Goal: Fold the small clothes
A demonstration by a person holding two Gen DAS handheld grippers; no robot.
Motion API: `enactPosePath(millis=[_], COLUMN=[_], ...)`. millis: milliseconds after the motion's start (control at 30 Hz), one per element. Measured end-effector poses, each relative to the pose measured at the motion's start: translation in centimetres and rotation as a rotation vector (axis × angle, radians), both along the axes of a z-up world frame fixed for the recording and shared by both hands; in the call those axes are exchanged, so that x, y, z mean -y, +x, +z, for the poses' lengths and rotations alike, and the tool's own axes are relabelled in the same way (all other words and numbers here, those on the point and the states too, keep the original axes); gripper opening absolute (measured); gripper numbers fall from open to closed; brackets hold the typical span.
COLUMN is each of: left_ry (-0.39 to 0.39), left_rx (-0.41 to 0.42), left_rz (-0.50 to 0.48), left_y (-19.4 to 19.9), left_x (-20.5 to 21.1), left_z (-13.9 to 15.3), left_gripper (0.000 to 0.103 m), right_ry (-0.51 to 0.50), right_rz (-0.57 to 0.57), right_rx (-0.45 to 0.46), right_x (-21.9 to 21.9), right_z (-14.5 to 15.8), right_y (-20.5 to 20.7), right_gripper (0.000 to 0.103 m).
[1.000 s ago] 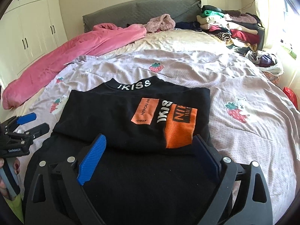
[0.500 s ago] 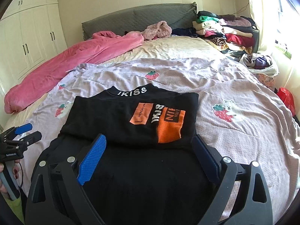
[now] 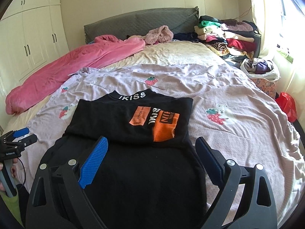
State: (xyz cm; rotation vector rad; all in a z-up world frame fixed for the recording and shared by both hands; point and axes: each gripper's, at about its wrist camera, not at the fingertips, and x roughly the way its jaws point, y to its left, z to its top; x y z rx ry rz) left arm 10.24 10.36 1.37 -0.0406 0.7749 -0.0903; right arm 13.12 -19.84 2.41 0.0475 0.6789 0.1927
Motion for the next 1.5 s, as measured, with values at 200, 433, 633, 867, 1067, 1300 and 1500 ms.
enactPosePath(millis=[200, 433, 633, 867, 1067, 1300, 1500], left_ry=[-0.029, -0.05, -0.049, -0.045, -0.08, -0.12, -0.126], left_rx=[-0.021, -0.032, -0.043, -0.081, -0.124, -0.157, -0.172], left_rz=[0.013, 0.011, -0.004, -0.027, -0.031, -0.067, -0.077], left_y=[-1.0, -2.2, -3.2, -4.5, -5.5, -6.4, -6.8], left_x=[-1.3, -2.1, -2.2, -2.2, -3.0, -2.9, -2.6], left_z=[-0.2, -0.3, -0.6, -2.3, -3.9, -5.0, -5.4], left_gripper=[0.093, 0.093, 0.093, 0.093, 0.093, 0.093, 0.093], right_ry=[-0.01, -0.013, -0.021, -0.035, -0.058, -0.082, -0.076], right_rz=[-0.006, -0.021, -0.028, -0.038, -0.056, -0.095, -0.099], right_rx=[0.007, 0.014, 0.001, -0.034, -0.072, -0.105, -0.134], right_x=[0.6, 1.5, 2.1, 2.7, 3.8, 5.1, 6.2], right_z=[0.5, 0.8, 0.5, -0.9, -2.1, -3.4, -4.6], right_y=[-1.3, -2.6, -3.6, -4.5, -5.4, -6.6, -7.5], right_gripper=[0.092, 0.092, 0.093, 0.092, 0.092, 0.092, 0.092])
